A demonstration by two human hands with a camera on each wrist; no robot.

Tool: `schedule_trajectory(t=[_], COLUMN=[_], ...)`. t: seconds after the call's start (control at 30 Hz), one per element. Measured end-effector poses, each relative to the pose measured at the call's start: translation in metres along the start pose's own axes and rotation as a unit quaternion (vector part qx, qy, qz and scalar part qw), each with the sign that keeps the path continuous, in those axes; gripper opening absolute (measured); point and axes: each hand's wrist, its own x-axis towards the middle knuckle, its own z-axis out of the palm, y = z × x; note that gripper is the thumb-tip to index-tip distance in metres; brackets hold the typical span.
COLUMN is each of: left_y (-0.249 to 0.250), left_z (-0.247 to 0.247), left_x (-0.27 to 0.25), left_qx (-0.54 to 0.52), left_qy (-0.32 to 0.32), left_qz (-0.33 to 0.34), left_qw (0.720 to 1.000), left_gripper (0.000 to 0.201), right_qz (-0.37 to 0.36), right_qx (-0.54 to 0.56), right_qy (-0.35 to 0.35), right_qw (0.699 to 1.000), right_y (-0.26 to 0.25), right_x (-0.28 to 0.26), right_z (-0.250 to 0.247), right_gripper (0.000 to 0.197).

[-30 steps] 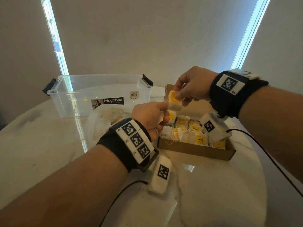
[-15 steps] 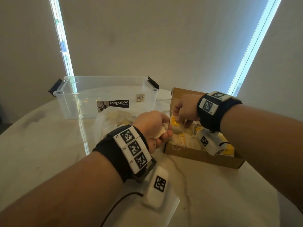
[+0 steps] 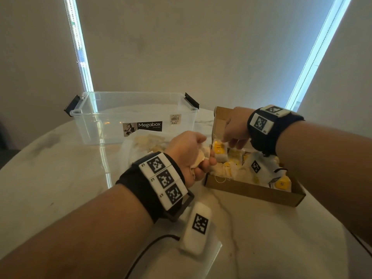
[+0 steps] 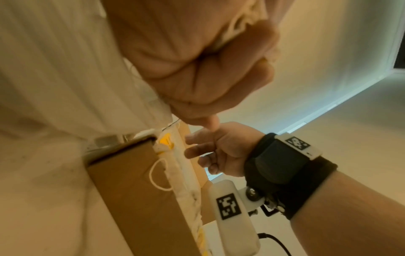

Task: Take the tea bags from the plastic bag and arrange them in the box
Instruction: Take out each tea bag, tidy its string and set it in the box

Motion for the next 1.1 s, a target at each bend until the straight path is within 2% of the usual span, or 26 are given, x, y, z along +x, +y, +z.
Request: schedule_trajectory(t=[0.17, 0.23, 0.3, 0.4, 0.53, 0.7, 0.83, 0.93, 1.1], left_y=[0.0, -0.001, -0.001, -0.002, -0.001, -0.001, 0.0, 0.001, 0.002], left_z=[0.004, 0.009, 0.015, 0.023, 0.028, 0.025, 0.026, 0.026, 0.023], left_x=[-0.006, -0.008, -0.01, -0.015, -0.019, -0.02, -0.021, -0.017, -0.005], left_qx=[-0.101, -0.122, -0.135, -0.145, -0.146, -0.143, -0.152, -0.143, -0.16], left_qy=[-0.027, -0.032, -0.035, -0.053, -0.068, -0.073, -0.076, -0.054, -0.004], left_qz=[0.038, 0.057, 0.07, 0.08, 0.082, 0.089, 0.097, 0.083, 0.08], left_qw=[0.994, 0.99, 0.988, 0.985, 0.984, 0.983, 0.981, 0.985, 0.984], left_gripper=[0.049, 0.049, 0.048, 0.045, 0.044, 0.047, 0.035, 0.027, 0.026], right_qz=[-0.066, -0.104, -0.125, -0.146, -0.187, -0.188, -0.199, -0.229, -0.239], right_qx=[0.005, 0.042, 0.063, 0.036, 0.004, 0.067, 0.066, 0.068, 0.005], right_qy=[0.085, 0.065, 0.014, -0.023, -0.014, 0.005, 0.021, 0.046, 0.024], right_qw=[0.994, 0.992, 0.99, 0.988, 0.982, 0.98, 0.977, 0.97, 0.971], right_y=[-0.005, -0.008, -0.009, -0.009, -0.006, 0.004, 0.005, 0.001, -0.01], right_x=[-0.03, -0.045, -0.058, -0.068, -0.076, -0.081, -0.083, -0.084, -0.091], right_z=[-0.025, -0.028, -0.026, -0.02, -0.02, -0.032, -0.033, -0.03, -0.025], right_gripper=[0.02, 0.018, 0.015, 0.017, 0.014, 0.007, 0.01, 0.014, 0.019])
